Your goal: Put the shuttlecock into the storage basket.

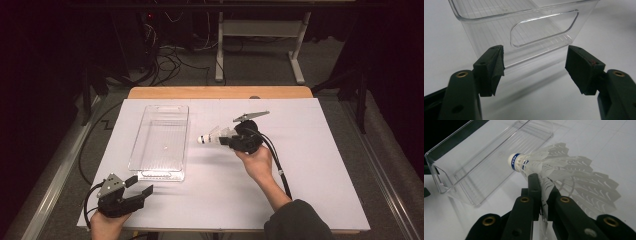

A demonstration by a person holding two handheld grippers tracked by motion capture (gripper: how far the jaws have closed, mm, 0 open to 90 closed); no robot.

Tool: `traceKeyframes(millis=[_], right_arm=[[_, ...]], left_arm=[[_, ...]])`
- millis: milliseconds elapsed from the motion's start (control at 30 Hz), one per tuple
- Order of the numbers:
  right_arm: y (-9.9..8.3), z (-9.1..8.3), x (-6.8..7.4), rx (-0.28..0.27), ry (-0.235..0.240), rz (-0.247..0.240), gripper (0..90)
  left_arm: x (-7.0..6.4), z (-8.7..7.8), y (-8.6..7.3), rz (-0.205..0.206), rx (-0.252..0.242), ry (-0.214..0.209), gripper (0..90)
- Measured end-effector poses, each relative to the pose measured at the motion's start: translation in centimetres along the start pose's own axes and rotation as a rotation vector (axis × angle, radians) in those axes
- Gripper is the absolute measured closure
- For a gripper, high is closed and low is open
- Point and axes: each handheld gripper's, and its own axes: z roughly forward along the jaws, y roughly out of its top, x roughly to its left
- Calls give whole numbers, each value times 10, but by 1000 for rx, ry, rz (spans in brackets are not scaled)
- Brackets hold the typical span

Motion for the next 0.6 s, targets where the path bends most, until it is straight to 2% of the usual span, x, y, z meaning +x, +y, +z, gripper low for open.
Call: traceKeyframes(millis=[600], right_arm=[[9, -1, 6, -14, 23, -7, 890]], left_arm=[[0, 1, 0, -2, 0, 3, 323]])
